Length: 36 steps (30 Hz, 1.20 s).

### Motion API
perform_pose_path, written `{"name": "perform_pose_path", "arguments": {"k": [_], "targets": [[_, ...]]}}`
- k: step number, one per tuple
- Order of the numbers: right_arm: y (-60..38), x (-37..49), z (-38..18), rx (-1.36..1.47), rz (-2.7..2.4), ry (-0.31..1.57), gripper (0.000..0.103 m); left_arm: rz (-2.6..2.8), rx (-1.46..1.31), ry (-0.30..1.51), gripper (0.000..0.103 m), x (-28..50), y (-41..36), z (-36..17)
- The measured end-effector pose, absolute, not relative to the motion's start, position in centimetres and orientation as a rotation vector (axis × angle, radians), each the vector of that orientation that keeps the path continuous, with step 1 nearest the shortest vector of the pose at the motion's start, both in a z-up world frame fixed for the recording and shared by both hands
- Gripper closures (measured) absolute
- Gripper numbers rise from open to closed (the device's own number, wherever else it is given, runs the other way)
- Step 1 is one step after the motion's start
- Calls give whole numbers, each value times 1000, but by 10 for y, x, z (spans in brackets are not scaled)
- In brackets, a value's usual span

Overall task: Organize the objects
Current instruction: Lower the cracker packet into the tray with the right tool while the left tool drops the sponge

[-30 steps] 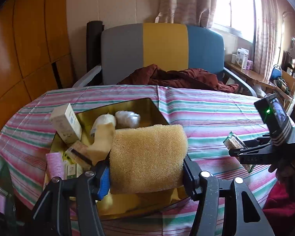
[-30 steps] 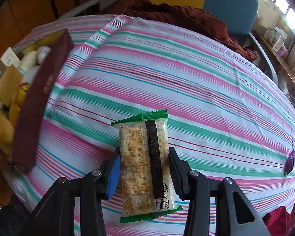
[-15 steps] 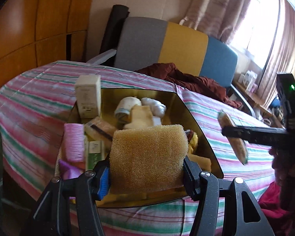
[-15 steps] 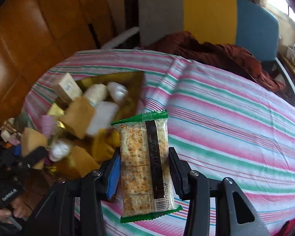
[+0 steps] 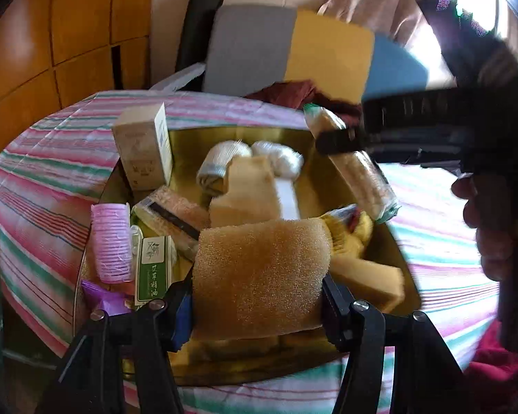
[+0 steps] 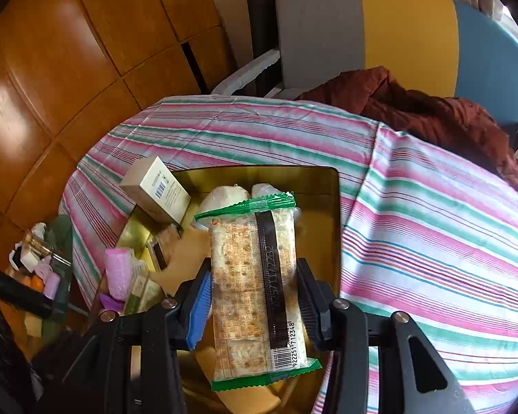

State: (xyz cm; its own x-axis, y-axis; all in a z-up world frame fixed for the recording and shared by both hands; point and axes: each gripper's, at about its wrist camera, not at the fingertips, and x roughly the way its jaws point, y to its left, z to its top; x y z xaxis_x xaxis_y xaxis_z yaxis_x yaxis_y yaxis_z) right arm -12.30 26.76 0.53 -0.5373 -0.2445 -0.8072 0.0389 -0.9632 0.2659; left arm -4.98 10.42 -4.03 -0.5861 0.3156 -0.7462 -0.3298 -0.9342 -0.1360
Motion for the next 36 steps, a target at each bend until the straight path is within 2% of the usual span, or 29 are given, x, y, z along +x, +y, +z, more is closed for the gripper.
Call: {"name": "perform_pose_path", "arguments": {"k": [5, 13, 15, 23, 36], "targets": [[270, -136, -7, 1452, -2591, -386, 54, 2551, -1159, 95, 39, -54, 114, -44], [271, -122, -14, 1465, -2612, -367, 54, 2579, -1118, 143, 36, -49, 117, -39], [273, -118, -14, 1463, -2622, -370, 53, 2585, -1115, 152, 30, -48, 118, -39], [275, -100, -10, 1440, -2676, -349, 51, 2615, -1075, 149, 21, -39, 115, -30], [281, -79, -15, 1449, -2715, -384, 48, 2637, -1056, 152, 20, -33, 111, -25]]}}
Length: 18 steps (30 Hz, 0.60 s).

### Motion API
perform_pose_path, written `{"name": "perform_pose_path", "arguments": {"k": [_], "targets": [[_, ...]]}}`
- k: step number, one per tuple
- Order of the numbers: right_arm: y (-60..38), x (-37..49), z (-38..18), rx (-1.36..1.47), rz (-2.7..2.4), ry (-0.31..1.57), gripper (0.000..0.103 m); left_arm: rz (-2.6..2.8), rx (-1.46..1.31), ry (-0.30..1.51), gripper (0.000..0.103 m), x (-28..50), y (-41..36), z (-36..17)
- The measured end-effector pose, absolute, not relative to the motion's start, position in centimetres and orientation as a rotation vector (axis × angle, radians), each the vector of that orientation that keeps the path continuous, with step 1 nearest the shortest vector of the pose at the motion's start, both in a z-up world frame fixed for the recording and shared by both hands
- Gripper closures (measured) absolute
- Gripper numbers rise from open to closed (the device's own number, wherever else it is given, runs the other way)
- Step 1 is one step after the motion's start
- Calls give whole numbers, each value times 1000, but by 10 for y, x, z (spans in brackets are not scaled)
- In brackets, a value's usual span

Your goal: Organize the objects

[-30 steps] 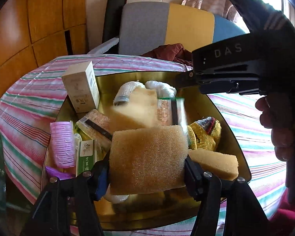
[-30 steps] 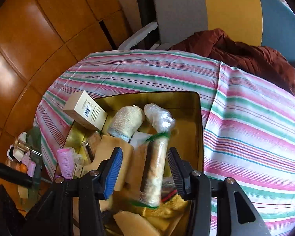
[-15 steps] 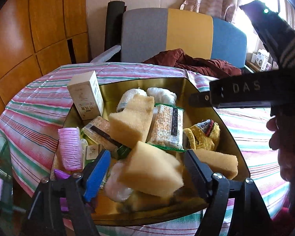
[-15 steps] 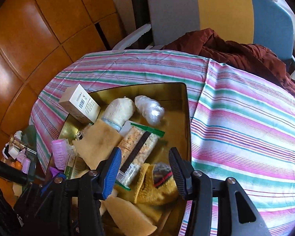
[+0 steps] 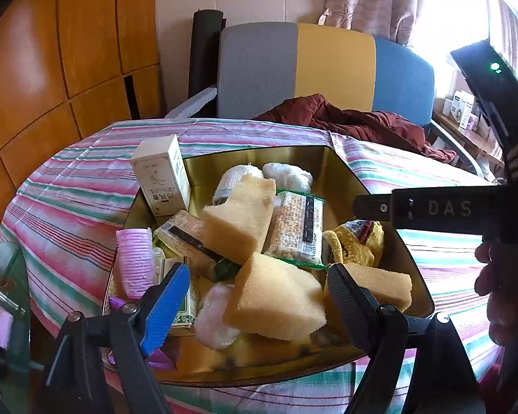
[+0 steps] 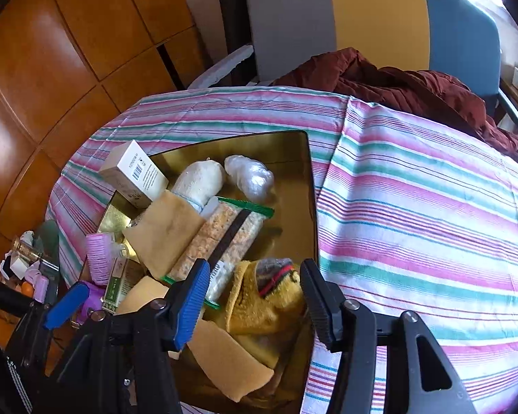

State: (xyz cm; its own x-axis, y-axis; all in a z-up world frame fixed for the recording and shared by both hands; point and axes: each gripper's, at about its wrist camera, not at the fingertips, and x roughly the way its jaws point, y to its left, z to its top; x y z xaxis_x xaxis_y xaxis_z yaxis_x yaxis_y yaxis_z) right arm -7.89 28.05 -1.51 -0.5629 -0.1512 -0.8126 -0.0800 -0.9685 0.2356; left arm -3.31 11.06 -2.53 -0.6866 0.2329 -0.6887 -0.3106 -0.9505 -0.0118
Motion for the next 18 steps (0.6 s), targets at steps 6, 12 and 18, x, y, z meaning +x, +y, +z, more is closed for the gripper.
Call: {"name": "perform_pose_path", "arguments": {"k": [6, 12, 18], "targets": [[285, -71, -14, 1445, -2737, -387, 48, 2655, -1052, 146, 20, -31, 107, -23], [287, -61, -14, 1442, -2754, -380, 48, 2675, -1047, 145, 17, -29, 103, -19], [290, -49, -14, 1436, -2791, -361, 47, 2691, -1043, 141, 14, -27, 99, -16]]}}
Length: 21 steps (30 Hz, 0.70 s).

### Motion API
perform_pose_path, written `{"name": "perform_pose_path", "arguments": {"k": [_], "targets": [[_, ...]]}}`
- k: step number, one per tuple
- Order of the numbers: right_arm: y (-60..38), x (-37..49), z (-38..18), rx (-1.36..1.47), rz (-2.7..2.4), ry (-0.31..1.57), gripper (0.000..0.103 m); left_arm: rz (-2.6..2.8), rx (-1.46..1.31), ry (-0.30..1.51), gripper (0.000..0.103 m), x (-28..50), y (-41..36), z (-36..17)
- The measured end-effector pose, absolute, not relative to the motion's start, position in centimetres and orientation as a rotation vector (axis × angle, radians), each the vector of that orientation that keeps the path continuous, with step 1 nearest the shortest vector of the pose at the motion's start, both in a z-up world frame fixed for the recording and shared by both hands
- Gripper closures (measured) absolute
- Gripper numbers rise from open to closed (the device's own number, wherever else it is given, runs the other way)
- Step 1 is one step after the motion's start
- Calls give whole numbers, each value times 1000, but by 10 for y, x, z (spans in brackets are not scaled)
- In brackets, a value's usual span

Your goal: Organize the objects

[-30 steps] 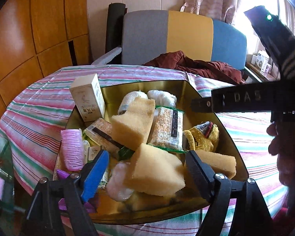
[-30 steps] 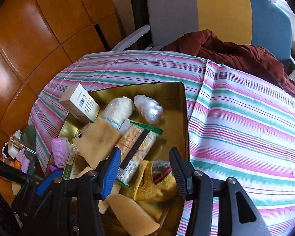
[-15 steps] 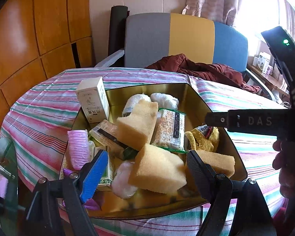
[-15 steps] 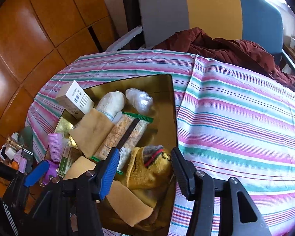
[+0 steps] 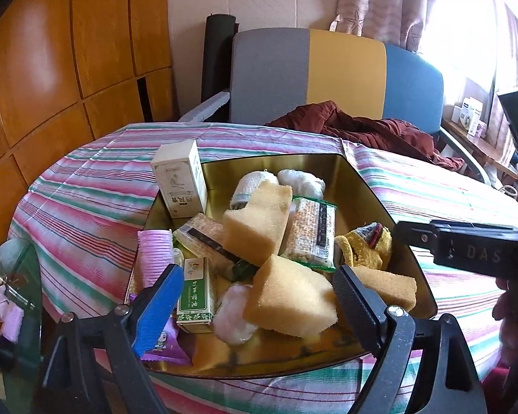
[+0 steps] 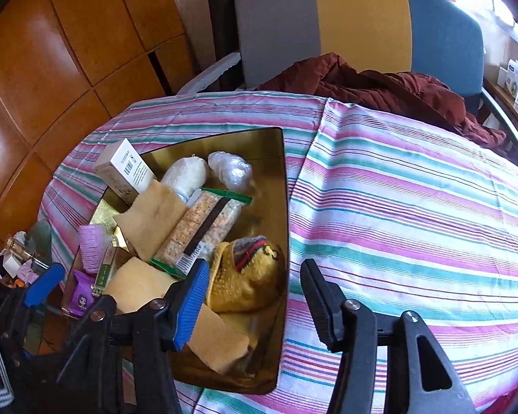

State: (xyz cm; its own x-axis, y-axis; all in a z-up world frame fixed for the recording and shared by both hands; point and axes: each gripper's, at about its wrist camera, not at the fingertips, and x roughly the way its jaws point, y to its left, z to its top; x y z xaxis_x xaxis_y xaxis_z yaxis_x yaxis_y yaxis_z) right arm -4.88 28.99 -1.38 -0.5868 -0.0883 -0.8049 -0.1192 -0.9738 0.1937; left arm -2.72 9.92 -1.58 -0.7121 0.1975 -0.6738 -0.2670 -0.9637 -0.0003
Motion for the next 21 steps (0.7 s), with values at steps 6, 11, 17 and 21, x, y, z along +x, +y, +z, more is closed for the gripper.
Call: {"name": "perform_pose_path", "arguments": {"k": [6, 11, 17, 21], "targets": [[291, -36, -14, -1394, 2748, 328, 46, 2704, -1039, 136, 12, -22, 96, -12], [284, -21, -7, -1296, 2733, 226, 38, 2732, -1025, 100, 0, -17, 87, -5], [274, -7, -2, -1222, 2743, 151, 37, 2753, -1044, 63, 0, -13, 76, 2], [264, -5, -3, -1228, 2758, 120, 37, 2788, -1056, 83, 0, -9, 73, 2]]}}
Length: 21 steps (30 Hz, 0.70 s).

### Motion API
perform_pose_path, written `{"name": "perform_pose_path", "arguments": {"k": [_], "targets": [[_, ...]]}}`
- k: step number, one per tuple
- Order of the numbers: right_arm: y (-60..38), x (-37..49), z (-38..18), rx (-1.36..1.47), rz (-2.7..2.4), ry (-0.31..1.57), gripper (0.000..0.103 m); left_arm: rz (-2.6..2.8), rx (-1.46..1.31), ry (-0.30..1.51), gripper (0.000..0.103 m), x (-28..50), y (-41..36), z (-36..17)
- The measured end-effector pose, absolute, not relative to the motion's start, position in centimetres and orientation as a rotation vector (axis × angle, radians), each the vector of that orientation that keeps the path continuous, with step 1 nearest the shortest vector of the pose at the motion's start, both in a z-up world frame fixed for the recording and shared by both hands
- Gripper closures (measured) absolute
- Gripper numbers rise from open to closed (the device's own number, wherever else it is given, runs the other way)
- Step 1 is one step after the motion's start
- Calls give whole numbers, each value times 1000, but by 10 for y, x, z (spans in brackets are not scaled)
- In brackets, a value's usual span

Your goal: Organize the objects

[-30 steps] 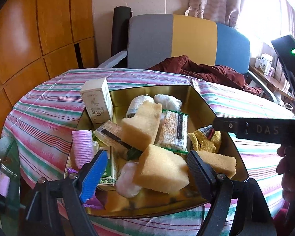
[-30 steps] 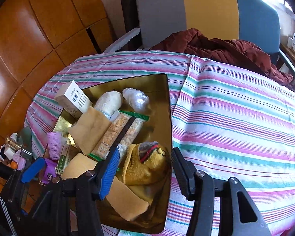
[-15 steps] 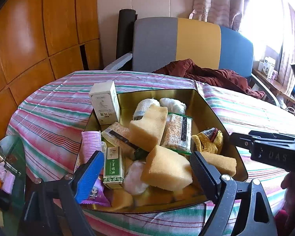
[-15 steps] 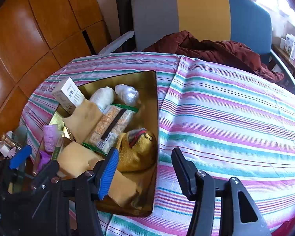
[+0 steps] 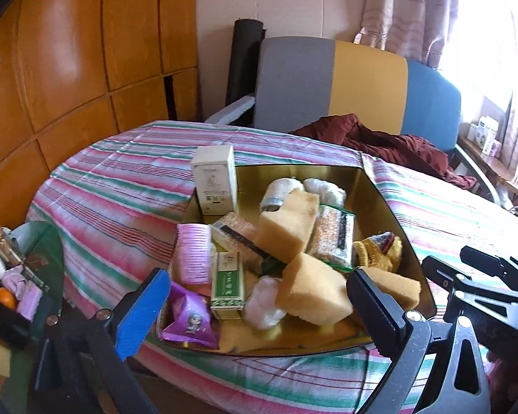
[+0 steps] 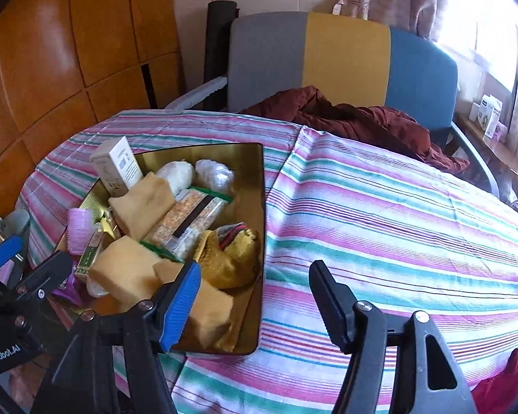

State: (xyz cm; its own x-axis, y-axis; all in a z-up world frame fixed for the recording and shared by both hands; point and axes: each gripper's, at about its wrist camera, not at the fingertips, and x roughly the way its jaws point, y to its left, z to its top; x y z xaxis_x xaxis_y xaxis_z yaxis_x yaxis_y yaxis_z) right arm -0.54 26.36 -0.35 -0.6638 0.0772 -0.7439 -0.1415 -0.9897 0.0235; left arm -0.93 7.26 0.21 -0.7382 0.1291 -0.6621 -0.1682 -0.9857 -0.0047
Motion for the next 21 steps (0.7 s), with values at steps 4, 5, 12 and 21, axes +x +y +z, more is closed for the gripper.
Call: {"name": "perform_pose_path", "arguments": {"k": [4, 5, 12, 21], "targets": [[253, -1, -6, -1236, 2773, 84, 37, 2794, -1070, 89, 0, -6, 69, 0], [250, -1, -7, -1236, 2775, 73, 37, 2793, -1077, 85, 0, -6, 68, -1], [239, 3, -6, -1219, 2790, 29, 36, 2785, -1088, 43, 0, -6, 63, 0], [238, 3, -7, -1221, 2791, 23, 34, 2795, -1072, 73, 0, -5, 65, 0]]}}
